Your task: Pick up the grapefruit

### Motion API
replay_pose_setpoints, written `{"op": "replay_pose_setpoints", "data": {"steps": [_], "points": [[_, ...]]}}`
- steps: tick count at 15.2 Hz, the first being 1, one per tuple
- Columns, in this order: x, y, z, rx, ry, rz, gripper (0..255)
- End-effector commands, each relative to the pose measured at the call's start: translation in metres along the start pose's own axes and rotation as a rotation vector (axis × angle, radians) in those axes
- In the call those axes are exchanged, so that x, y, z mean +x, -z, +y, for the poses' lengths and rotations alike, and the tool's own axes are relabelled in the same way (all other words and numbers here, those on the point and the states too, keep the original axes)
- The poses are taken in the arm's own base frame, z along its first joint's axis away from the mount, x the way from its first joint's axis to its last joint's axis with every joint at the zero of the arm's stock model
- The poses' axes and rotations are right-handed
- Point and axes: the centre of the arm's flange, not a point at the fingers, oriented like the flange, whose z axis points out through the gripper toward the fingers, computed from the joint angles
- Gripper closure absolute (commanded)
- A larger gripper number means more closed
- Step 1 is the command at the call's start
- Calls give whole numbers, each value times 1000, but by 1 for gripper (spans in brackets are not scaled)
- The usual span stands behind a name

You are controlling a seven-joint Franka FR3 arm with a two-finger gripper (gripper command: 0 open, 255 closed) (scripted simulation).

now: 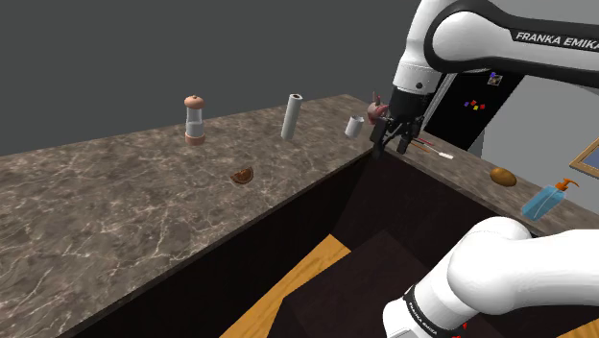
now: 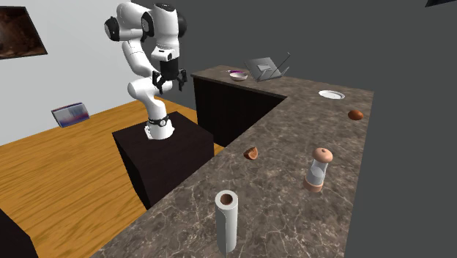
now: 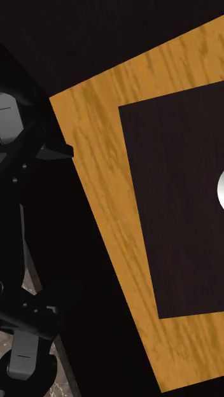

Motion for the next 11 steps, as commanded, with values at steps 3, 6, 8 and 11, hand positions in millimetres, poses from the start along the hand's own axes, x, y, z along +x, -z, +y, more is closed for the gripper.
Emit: {"op": "replay_pose_setpoints", "data": {"steps": [3,6,8,11], "points": [[9,-12,-20,5,-54,10,0],[25,-30,-49,13,-136,24,0],[37,-42,-68,18,-190,34,0],[57,-59,-95,25,-272,48,0]]}}
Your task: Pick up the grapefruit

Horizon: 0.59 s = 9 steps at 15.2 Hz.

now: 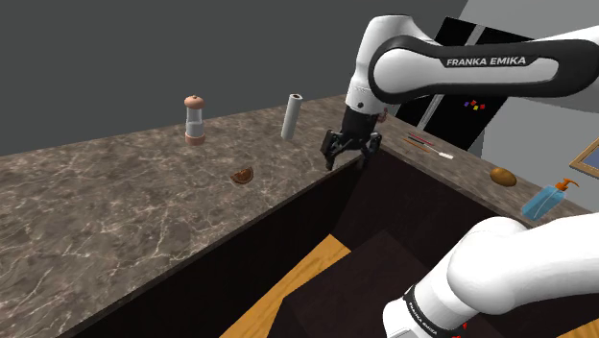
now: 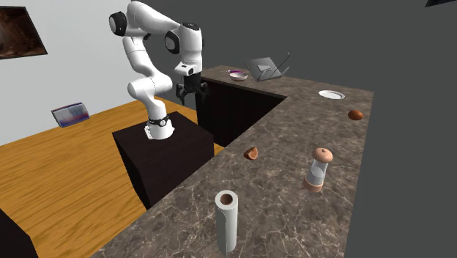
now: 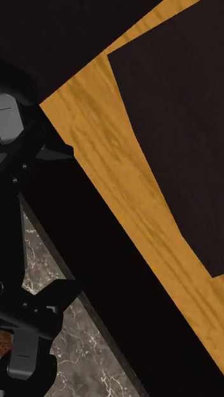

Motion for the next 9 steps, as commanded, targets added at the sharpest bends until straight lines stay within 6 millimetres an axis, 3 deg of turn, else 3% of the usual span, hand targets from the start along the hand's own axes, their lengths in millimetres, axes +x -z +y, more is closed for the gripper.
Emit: {"op": "replay_pose_setpoints", "data": {"steps": [1,9], "points": [[11,-13,-22,7,-59,11,0],[59,-60,-97,28,-276,50,0]]}}
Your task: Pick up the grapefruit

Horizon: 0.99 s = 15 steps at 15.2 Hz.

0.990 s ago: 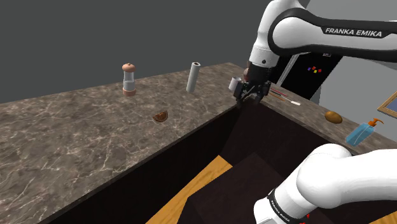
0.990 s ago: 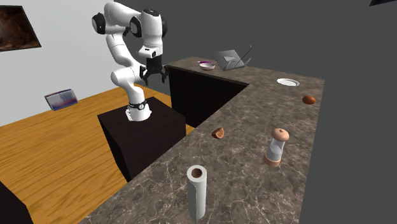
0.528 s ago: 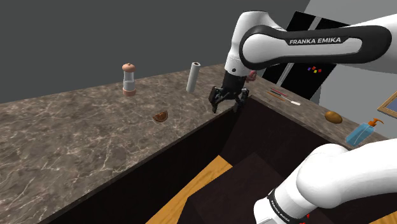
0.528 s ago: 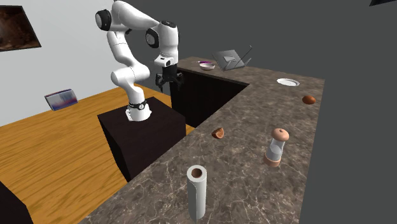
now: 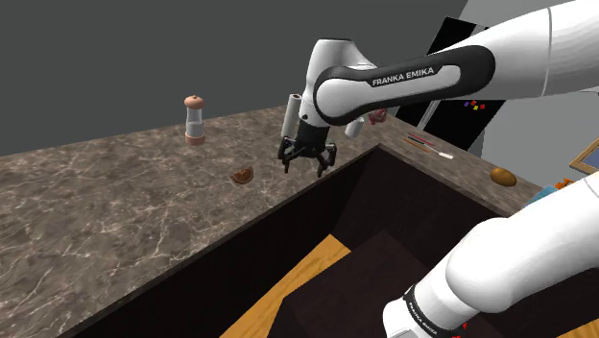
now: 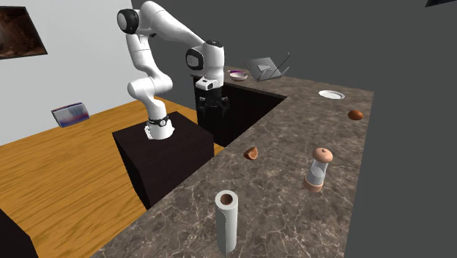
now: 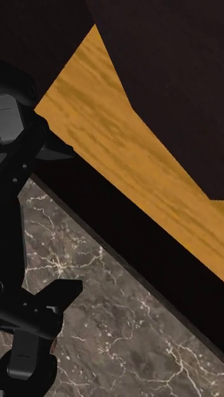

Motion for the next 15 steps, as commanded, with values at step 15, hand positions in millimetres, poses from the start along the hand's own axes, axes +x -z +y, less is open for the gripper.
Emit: {"op": "replay_pose_setpoints", "data": {"steps": [15], "points": [[106,-93,-145,43,-440,77,0]]}}
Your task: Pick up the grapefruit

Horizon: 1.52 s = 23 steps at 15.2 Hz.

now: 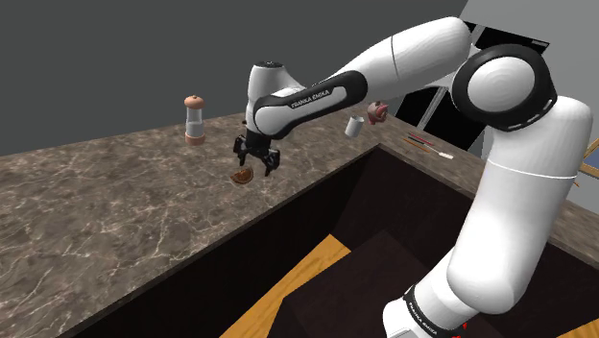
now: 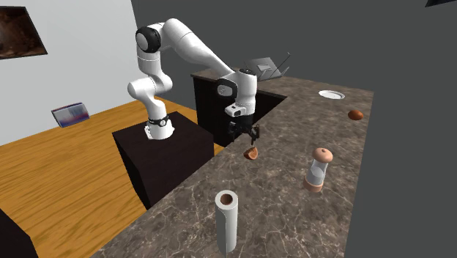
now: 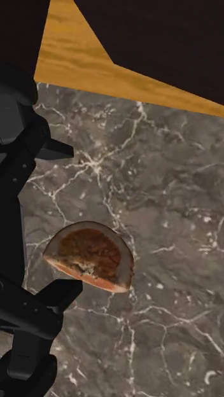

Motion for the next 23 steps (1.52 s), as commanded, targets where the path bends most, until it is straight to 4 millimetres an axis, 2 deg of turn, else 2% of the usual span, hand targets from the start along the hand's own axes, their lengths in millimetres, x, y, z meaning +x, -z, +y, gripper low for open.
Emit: {"op": "replay_pose_setpoints", "data": {"steps": [1,3,10,12,13,22,23], "points": [[6,-12,-22,5,-58,11,0],[15,-23,-40,10,-105,19,0],[13,-59,-40,10,-105,19,0],[13,-62,-40,10,-105,19,0],[13,-62,-40,10,-105,19,255],[13,-62,-40,10,-105,19,255],[13,-57,-40,10,-105,19,255]]}}
